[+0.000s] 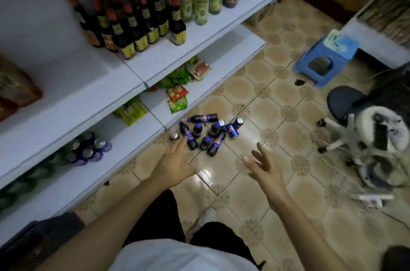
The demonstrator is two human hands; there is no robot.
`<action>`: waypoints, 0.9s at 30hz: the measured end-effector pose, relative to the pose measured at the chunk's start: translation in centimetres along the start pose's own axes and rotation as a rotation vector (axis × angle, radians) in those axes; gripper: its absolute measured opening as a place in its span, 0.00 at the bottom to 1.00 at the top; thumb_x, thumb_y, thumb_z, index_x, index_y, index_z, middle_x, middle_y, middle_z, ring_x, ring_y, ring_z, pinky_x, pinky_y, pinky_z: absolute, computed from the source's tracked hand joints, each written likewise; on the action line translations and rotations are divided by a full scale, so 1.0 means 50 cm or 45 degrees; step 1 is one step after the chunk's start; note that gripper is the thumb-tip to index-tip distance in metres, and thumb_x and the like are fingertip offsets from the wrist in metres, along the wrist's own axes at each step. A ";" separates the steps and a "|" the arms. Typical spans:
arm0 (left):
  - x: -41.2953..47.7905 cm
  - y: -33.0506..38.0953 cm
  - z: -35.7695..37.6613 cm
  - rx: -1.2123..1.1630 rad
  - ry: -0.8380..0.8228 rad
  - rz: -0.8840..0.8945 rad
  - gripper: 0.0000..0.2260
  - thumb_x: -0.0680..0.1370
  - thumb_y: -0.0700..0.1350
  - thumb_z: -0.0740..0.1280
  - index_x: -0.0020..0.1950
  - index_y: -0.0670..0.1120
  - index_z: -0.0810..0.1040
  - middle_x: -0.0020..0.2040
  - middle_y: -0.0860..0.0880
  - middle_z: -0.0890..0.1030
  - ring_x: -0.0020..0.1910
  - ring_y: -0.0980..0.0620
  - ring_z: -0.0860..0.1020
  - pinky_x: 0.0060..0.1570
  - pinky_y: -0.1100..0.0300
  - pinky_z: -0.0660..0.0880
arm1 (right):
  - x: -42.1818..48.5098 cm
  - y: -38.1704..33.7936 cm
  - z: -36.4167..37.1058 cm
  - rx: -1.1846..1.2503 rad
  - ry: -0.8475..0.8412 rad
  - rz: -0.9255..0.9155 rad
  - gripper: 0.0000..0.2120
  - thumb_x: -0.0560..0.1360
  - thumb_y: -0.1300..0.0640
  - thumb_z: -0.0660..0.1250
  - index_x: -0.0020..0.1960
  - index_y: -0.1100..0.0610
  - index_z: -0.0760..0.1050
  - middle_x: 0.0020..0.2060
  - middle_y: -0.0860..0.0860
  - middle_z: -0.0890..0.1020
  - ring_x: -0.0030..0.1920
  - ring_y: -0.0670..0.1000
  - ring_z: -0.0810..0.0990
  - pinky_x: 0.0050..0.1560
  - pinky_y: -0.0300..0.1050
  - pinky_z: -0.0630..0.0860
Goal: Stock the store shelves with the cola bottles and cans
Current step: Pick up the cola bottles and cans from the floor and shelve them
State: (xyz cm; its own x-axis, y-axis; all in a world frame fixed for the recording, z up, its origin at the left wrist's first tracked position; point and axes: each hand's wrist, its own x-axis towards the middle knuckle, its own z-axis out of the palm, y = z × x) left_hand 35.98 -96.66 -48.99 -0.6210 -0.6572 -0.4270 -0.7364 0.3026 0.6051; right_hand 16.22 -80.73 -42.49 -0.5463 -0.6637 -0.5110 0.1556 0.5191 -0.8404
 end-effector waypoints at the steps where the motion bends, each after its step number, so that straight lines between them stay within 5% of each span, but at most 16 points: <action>1: 0.011 -0.007 0.012 -0.028 -0.028 -0.059 0.45 0.71 0.60 0.71 0.79 0.49 0.49 0.78 0.48 0.53 0.76 0.48 0.54 0.72 0.53 0.56 | 0.022 0.006 0.001 -0.011 -0.048 0.041 0.43 0.65 0.41 0.71 0.76 0.44 0.59 0.70 0.49 0.69 0.62 0.48 0.75 0.58 0.49 0.77; 5: 0.070 -0.055 0.053 -0.152 -0.164 -0.256 0.45 0.70 0.60 0.72 0.78 0.50 0.50 0.78 0.50 0.54 0.75 0.50 0.55 0.70 0.55 0.58 | 0.122 0.026 0.013 0.002 -0.094 0.215 0.44 0.64 0.40 0.72 0.76 0.44 0.59 0.71 0.50 0.68 0.57 0.44 0.76 0.56 0.54 0.79; 14: 0.333 -0.167 0.134 -0.117 -0.503 -0.338 0.47 0.66 0.61 0.72 0.78 0.50 0.52 0.75 0.47 0.63 0.71 0.48 0.64 0.60 0.62 0.62 | 0.423 0.121 -0.020 -0.059 0.018 0.545 0.43 0.66 0.50 0.76 0.76 0.46 0.60 0.70 0.55 0.70 0.60 0.56 0.78 0.45 0.49 0.81; 20: 0.573 -0.230 0.224 -0.127 -0.498 -0.307 0.34 0.70 0.47 0.74 0.72 0.47 0.64 0.66 0.47 0.74 0.63 0.47 0.74 0.56 0.55 0.73 | 0.666 0.286 0.013 -0.381 -0.090 0.640 0.34 0.70 0.51 0.75 0.73 0.53 0.66 0.63 0.56 0.76 0.61 0.55 0.76 0.59 0.55 0.76; 22: 0.634 -0.262 0.282 -0.092 -0.514 -0.290 0.32 0.70 0.46 0.74 0.72 0.48 0.65 0.64 0.47 0.76 0.61 0.46 0.75 0.55 0.53 0.73 | 0.744 0.358 0.047 -0.409 -0.140 0.703 0.30 0.73 0.51 0.73 0.71 0.56 0.69 0.61 0.56 0.78 0.58 0.56 0.78 0.57 0.52 0.76; 25: 0.713 -0.315 0.385 -0.115 -0.498 -0.243 0.36 0.70 0.44 0.74 0.74 0.48 0.61 0.65 0.46 0.75 0.61 0.48 0.74 0.54 0.57 0.72 | 0.853 0.456 0.112 -0.131 -0.074 0.964 0.27 0.74 0.46 0.71 0.68 0.57 0.72 0.55 0.56 0.79 0.52 0.57 0.80 0.42 0.50 0.80; 27: 0.764 -0.356 0.462 -0.122 -0.463 -0.231 0.39 0.69 0.44 0.75 0.76 0.47 0.59 0.67 0.44 0.72 0.62 0.46 0.73 0.58 0.51 0.72 | 0.921 0.526 0.155 0.025 -0.051 1.114 0.28 0.74 0.40 0.68 0.64 0.59 0.72 0.55 0.57 0.76 0.55 0.60 0.78 0.44 0.52 0.80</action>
State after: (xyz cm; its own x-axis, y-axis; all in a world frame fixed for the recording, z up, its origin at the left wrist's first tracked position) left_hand 19.18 -111.19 -91.61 -0.5505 -0.4022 -0.7316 -0.8250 0.1276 0.5506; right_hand 1.51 -101.81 -89.51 -0.1951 -0.0503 -0.9795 0.5197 0.8416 -0.1467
